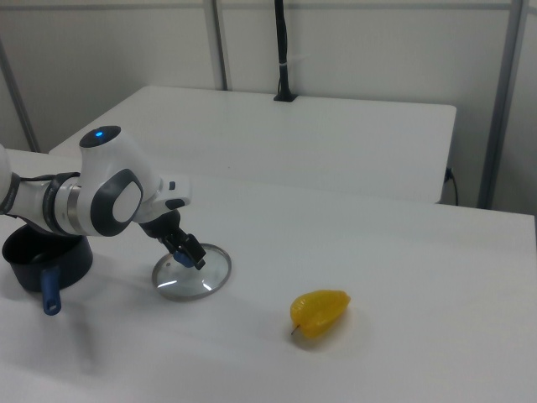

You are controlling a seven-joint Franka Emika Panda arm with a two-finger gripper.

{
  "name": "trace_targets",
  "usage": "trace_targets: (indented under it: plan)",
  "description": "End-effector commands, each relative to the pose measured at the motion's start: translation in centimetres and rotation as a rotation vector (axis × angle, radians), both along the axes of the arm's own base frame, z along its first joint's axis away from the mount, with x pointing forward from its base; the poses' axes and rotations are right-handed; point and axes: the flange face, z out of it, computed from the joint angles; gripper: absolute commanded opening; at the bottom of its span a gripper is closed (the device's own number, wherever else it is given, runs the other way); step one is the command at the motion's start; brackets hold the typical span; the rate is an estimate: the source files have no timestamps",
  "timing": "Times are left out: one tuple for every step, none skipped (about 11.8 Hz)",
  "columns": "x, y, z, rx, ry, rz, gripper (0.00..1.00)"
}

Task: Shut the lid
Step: 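Move the gripper down over the glass lid's blue knob, then close the gripper on the blue knob of the glass lid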

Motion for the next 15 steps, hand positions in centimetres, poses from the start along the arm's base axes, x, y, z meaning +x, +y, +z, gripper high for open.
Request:
trace_targets:
  plan:
    - [-0.1, 0.3, 0.3, -0.004, -0.034, -0.006, 0.75]
    - [-0.1, 0.3, 0.4, -0.003, -0.041, -0.005, 0.64]
    - [-0.1, 0.1, 0.4, -0.003, -0.046, -0.009, 0.57]
    - [-0.1, 0.1, 0.4, -0.002, -0.046, -0.007, 0.47]
    - [-0.1, 0.0, 0.4, -0.001, -0.046, -0.010, 0.36]
    - [-0.1, 0.0, 0.5, -0.001, -0.047, -0.010, 0.32]
    - [-0.1, -0.1, 0.9, -0.001, -0.052, -0.012, 0.31]
    - [-0.1, -0.1, 1.5, -0.002, -0.055, -0.013, 0.31]
    - [-0.2, -0.2, 2.8, -0.002, -0.072, -0.016, 0.31]
    - [-0.4, -0.4, 4.1, -0.004, -0.082, -0.021, 0.31]
    - [-0.7, -0.5, 5.4, -0.008, -0.067, -0.026, 0.31]
    - [-1.0, -0.4, 6.8, -0.011, -0.065, -0.029, 0.31]
    - [-1.4, 0.0, 8.4, -0.012, -0.069, -0.028, 0.31]
    - [-1.7, 1.2, 10.1, -0.011, -0.070, -0.015, 0.31]
    - [-1.5, 2.6, 11.6, -0.006, -0.049, -0.008, 0.31]
